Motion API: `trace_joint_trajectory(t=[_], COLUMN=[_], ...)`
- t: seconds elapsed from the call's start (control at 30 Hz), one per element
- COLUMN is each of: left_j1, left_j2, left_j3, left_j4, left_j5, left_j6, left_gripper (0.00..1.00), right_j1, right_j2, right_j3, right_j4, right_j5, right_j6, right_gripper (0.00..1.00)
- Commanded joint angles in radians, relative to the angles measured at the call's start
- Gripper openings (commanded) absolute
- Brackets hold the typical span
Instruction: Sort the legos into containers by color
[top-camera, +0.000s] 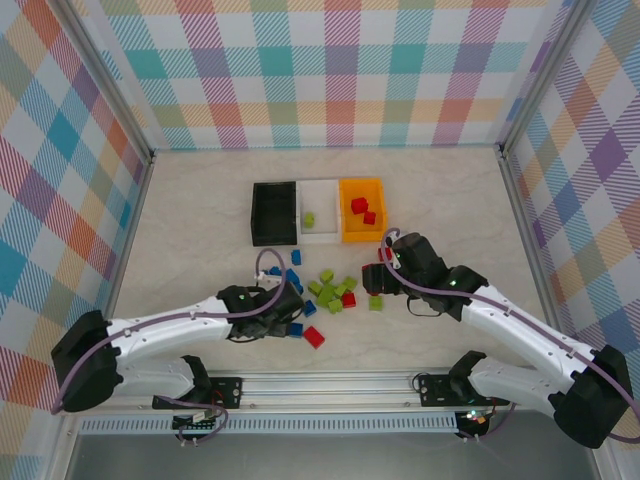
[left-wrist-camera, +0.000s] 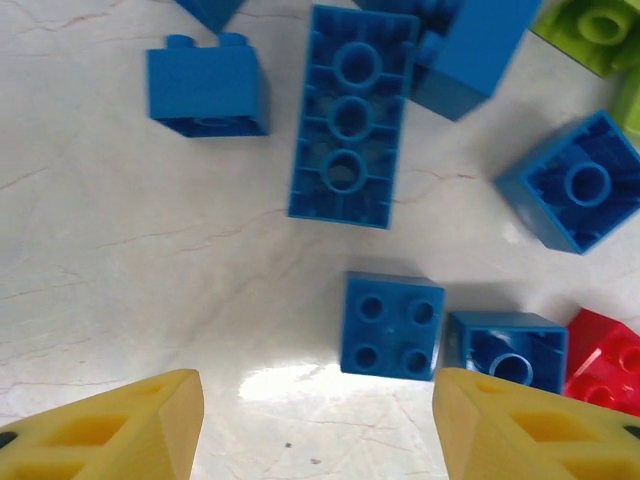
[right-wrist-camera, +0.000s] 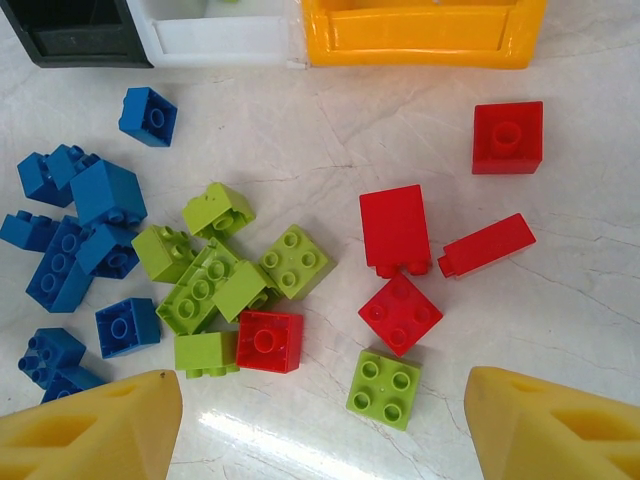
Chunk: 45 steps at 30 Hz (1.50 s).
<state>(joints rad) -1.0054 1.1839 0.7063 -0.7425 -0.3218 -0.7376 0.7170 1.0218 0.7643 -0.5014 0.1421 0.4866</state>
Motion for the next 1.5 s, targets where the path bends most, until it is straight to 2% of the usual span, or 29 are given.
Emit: trace_joint_trajectory(t=[0.0, 0.33, 0.7, 0.8, 1.1, 1.3, 1.47], left_j1=[0.032, 0.092, 0.108, 0.108, 0.11, 0.108, 0.077], left_j2=[-0.021, 0.152, 0.238, 0.217, 0.024, -0.02, -0.011], left_j3=[-0.005, 0.05, 0.046, 0.024, -0.009, 0.032, 0.02], left_j4=[0.071, 0.135, 0.177, 0.135, -0.043, -0.029, -0.079], left_j5=[0.024, 0.028, 0.073, 0.066, 0.026, 0.116, 0.133], left_j6=[0.013, 0.051, 0.072, 0.074, 0.042, 0.056, 0.05], left_gripper=[0.64, 0.6, 0.61, 0.6, 0.59, 0.68, 0.68], right_j1=[-0.001, -0.001, -0.001, -0.001, -0.001, -0.001, -0.001], right_j2=[0.003, -0.021, -0.022, -0.026, -0.023, -0.019, -0.019], right_j3=[-0.002, -0.003, -0.009, -0.015, -0.004, 0.007, 0.002], right_j4=[0.015, 0.004, 0.007, 0.005, 0.009, 0.008, 0.01], right_j5=[0.005, 0.013, 0.027, 0.032, 0.036, 0.033, 0.037], right_j6=[0.005, 0.01, 0.008, 0.009, 0.0, 0.0, 0.005], right_gripper=[0.75, 0.75, 0.75, 0.75, 0.75, 0.75, 0.75])
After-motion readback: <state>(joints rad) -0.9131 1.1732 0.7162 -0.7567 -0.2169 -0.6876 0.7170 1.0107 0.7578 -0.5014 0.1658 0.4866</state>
